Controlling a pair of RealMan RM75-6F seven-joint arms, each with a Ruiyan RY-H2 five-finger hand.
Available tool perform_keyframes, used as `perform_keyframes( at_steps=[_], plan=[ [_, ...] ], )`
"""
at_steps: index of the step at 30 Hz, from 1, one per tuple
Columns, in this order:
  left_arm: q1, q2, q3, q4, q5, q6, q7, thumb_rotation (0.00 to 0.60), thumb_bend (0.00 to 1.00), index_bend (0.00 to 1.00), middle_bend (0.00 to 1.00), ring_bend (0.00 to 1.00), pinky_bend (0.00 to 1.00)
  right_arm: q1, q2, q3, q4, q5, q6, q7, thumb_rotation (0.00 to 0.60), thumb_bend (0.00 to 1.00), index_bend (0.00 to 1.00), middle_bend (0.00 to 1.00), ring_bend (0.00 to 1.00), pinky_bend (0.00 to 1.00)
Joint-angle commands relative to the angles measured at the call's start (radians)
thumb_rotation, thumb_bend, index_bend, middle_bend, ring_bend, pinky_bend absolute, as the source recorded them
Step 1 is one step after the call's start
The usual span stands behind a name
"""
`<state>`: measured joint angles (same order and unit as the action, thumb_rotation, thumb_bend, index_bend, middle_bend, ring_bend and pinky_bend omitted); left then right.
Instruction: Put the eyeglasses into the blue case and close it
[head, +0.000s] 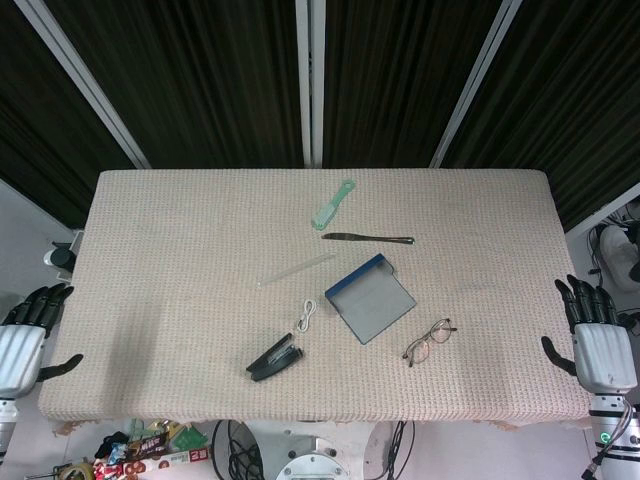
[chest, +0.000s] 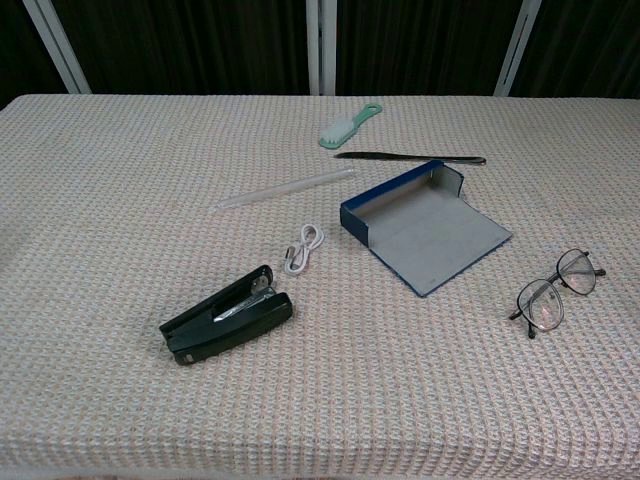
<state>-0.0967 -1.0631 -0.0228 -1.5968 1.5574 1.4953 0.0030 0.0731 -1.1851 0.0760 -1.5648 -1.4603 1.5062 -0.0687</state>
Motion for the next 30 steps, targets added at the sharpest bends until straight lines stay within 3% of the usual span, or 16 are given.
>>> perform_keyframes(
  at_steps=[1, 17, 23, 30],
  plan=[
    [0.000, -0.002, 0.000, 0.001, 0.000, 0.000, -0.001, 0.600, 0.07, 0.09, 0.09, 0.09, 0.24, 0.001, -0.002, -0.002, 0.003, -0.011, 0.001, 0.004, 0.600, 0.20, 0.00, 0.00, 0.00, 0.00],
    [0.011, -0.009, 0.010, -0.004, 0.008, 0.016, 0.012, 0.600, 0.07, 0.09, 0.09, 0.09, 0.24, 0.039, -0.024, -0.051, 0.059, -0.116, -0.051, -0.023, 0.600, 0.20, 0.00, 0.00, 0.00, 0.00],
    [0.006, -0.001, 0.002, -0.006, -0.001, 0.009, 0.016, 0.600, 0.07, 0.09, 0.09, 0.09, 0.24, 0.134, -0.020, -0.056, 0.082, -0.150, -0.191, -0.204, 0.600, 0.20, 0.00, 0.00, 0.00, 0.00],
    [0.005, 0.003, 0.002, -0.014, 0.001, 0.010, 0.030, 0.600, 0.07, 0.09, 0.09, 0.09, 0.24, 0.245, -0.017, -0.087, 0.044, -0.191, -0.376, -0.309, 0.600, 0.18, 0.00, 0.00, 0.00, 0.00]
  ],
)
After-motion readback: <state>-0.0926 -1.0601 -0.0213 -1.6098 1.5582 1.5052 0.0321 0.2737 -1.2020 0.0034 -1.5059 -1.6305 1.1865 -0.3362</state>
